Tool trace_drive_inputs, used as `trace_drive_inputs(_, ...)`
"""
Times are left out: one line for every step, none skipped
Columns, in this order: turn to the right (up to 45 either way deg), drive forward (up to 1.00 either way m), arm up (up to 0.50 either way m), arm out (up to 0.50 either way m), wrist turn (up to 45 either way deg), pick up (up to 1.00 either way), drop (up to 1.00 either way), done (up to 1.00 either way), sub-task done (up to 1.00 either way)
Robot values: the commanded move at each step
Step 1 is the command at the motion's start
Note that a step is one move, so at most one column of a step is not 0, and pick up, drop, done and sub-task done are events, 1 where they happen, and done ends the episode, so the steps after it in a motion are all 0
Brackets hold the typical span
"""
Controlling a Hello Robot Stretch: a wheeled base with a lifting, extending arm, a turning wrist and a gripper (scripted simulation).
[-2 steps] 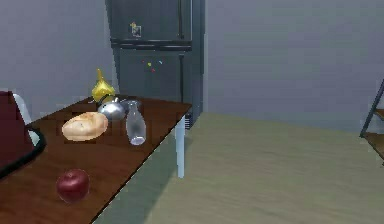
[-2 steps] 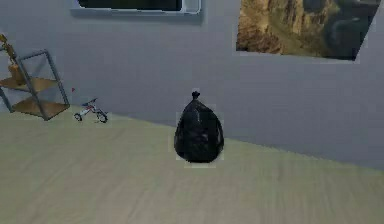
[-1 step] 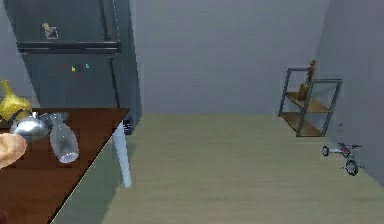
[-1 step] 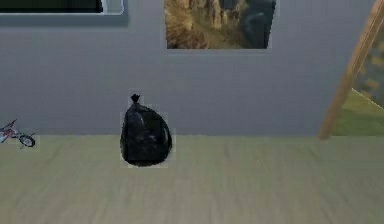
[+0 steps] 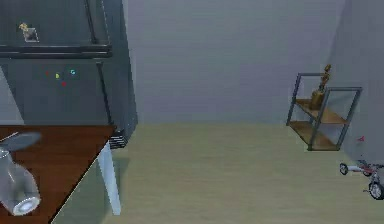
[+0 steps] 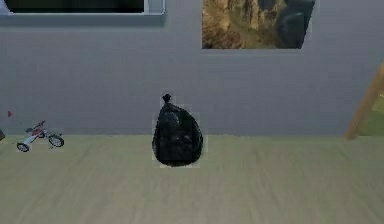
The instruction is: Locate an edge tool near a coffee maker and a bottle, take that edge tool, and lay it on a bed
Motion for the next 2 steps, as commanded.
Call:
trace_drive_inputs(45.0, 0.0, 0.0, 0.0, 0.0, 0.0, 0.0, 0.0, 0.0)
trace_drive_inputs(45.0, 0.0, 0.0, 0.0, 0.0, 0.0, 0.0, 0.0, 0.0)
